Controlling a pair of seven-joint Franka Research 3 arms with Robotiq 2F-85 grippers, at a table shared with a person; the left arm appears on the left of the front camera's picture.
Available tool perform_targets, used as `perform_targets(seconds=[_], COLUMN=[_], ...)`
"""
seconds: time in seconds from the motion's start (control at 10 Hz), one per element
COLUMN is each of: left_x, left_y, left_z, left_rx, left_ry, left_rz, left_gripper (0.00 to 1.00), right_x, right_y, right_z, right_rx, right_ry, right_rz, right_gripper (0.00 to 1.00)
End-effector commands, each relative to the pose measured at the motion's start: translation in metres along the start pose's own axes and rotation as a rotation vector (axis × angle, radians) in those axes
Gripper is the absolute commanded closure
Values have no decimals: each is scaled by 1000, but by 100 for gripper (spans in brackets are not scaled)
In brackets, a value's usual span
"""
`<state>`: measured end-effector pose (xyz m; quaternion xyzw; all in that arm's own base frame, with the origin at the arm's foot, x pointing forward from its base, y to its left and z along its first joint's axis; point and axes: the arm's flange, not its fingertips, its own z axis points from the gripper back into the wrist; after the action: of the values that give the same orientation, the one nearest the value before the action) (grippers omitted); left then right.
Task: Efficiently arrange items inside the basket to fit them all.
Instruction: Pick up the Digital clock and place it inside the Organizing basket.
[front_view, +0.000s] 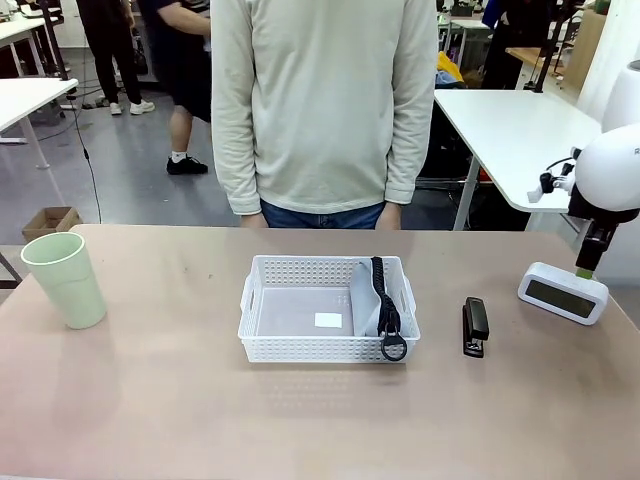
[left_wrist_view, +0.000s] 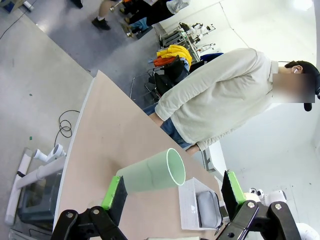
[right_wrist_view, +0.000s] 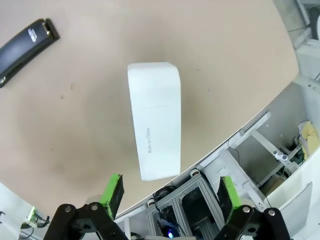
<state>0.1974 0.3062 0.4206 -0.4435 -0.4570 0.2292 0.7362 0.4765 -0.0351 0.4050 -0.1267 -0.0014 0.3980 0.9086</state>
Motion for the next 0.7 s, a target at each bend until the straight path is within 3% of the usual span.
perform_targets(seconds=[0.0, 0.3, 0.6], left_x=[0, 0, 0], left_y=[1, 1, 1], left_z=[-2, -2, -2], left_rx=[-19, -19, -19], left_ry=[-20, -20, -20], left_rz=[-24, -24, -24], left_gripper=[0, 0, 0], right_x=[0, 3, 2], right_y=[4, 5, 3], right_z=[0, -11, -37], right_rx=[16, -12, 53], right_ry=[41, -7, -104], right_rz=[21, 30, 38], right_gripper=[0, 0, 0])
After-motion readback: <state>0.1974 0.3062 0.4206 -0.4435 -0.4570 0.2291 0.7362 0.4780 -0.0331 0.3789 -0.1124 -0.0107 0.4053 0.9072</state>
